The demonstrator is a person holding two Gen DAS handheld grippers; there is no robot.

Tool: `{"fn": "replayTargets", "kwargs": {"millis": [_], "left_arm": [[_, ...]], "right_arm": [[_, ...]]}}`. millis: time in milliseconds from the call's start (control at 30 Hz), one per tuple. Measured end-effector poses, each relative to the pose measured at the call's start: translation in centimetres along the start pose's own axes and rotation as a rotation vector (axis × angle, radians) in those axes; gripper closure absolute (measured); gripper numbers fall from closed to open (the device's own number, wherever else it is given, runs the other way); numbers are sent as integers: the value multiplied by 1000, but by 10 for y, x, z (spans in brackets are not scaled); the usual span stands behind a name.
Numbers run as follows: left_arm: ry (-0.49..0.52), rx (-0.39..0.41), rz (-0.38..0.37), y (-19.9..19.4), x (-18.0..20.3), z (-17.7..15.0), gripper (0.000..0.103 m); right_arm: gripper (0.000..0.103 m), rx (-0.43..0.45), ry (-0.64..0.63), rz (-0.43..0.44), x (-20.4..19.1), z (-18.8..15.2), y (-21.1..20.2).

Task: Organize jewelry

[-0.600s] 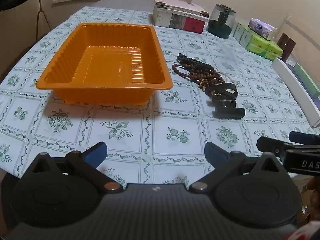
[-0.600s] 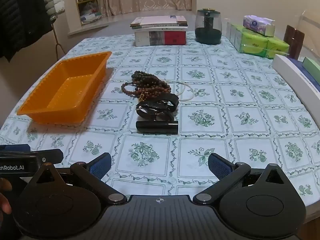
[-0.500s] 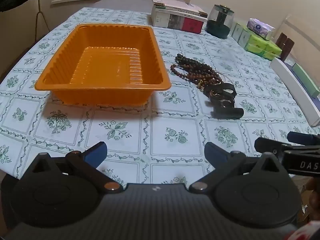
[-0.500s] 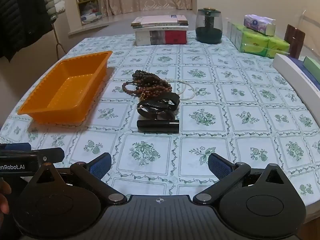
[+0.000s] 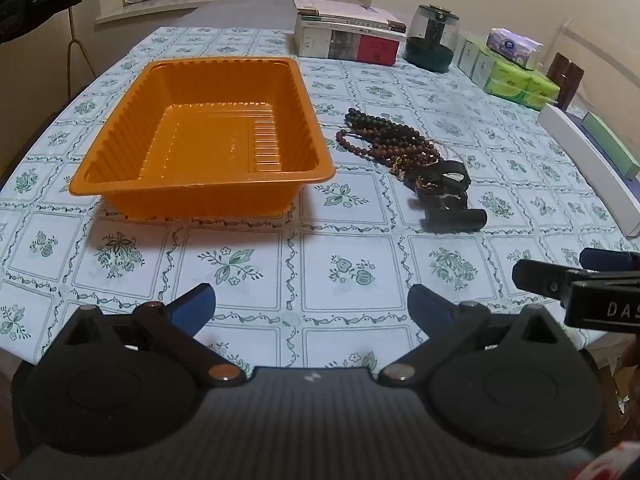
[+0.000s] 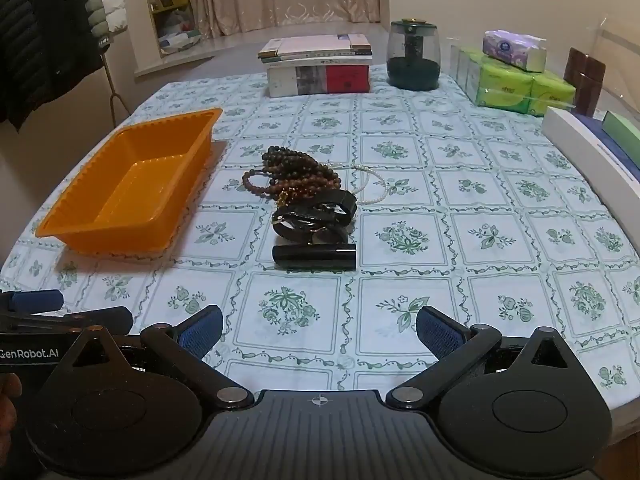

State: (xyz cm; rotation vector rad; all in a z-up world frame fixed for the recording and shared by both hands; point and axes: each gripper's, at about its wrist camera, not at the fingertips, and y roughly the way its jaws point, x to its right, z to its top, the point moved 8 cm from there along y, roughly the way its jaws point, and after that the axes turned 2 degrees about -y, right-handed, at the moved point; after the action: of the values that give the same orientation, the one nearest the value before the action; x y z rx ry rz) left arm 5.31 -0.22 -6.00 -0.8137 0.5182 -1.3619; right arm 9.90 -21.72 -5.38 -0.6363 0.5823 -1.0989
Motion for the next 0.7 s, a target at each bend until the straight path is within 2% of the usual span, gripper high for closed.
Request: {"fn": "replayTargets", "kwargs": {"millis": [700], "left_arm": [[5,6,4,-3,5,-1,2]], "right_arm": [[1,2,2,-1,1,2,-2]]}}
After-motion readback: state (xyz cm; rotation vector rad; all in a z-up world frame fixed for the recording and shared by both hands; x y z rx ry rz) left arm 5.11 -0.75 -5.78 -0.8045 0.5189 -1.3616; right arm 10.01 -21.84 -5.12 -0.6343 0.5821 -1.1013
